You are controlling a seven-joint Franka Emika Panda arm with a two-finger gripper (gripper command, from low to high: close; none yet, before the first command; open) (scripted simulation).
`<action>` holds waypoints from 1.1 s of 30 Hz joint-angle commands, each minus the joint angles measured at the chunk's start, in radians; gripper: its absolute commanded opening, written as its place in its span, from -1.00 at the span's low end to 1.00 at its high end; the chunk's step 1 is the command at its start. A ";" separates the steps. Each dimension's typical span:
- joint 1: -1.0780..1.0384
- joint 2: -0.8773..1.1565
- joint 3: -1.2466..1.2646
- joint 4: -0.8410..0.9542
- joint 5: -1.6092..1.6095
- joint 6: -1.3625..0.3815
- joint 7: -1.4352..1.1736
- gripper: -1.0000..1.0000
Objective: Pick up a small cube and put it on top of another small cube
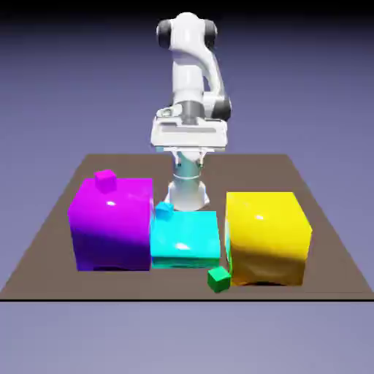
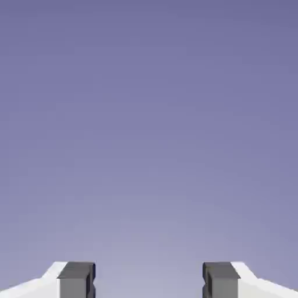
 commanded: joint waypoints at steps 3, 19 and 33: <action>-0.014 0.109 -0.001 0.083 0.065 -0.114 0.040 0.00; -0.088 0.689 -0.008 0.525 0.414 -0.721 0.256 0.00; -0.153 1.196 -0.013 0.912 0.719 -1.252 0.444 0.00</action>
